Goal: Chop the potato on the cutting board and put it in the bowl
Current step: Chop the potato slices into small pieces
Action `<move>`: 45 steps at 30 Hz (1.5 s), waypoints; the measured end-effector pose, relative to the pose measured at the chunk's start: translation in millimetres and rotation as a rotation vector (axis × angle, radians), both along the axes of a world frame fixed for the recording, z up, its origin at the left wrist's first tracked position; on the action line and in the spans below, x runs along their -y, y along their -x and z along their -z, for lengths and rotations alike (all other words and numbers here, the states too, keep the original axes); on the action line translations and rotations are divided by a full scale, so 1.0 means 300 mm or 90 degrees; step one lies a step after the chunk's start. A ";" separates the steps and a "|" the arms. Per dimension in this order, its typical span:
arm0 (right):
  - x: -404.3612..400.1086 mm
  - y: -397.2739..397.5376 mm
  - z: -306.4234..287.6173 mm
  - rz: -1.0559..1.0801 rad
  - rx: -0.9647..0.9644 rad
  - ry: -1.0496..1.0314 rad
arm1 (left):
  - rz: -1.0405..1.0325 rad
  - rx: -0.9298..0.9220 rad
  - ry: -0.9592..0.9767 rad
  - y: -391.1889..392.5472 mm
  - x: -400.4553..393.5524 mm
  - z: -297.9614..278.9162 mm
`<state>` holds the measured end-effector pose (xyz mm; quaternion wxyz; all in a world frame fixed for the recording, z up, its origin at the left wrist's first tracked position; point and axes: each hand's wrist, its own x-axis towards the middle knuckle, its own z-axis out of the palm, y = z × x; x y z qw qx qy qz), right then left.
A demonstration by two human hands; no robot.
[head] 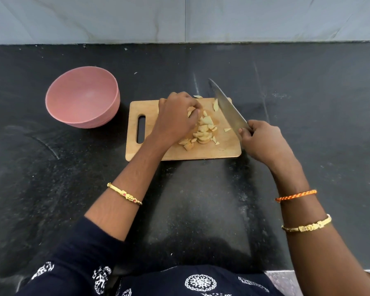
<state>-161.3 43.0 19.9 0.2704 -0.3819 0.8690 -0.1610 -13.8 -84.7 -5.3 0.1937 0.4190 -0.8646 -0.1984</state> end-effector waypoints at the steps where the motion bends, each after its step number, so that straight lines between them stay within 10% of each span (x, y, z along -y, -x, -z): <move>1: -0.008 -0.012 0.001 -0.011 -0.013 -0.001 | -0.009 0.004 0.009 0.009 0.008 0.003; 15: -0.063 -0.070 0.029 0.041 0.009 0.086 | 0.125 0.207 0.001 0.094 0.096 -0.021; 32: 0.021 -0.093 -0.022 -0.071 0.015 -0.061 | -0.107 -0.092 -0.097 0.101 0.031 0.020; 45: -0.072 -0.079 0.003 -0.019 0.068 -0.003 | -0.047 0.064 -0.030 0.057 -0.017 0.001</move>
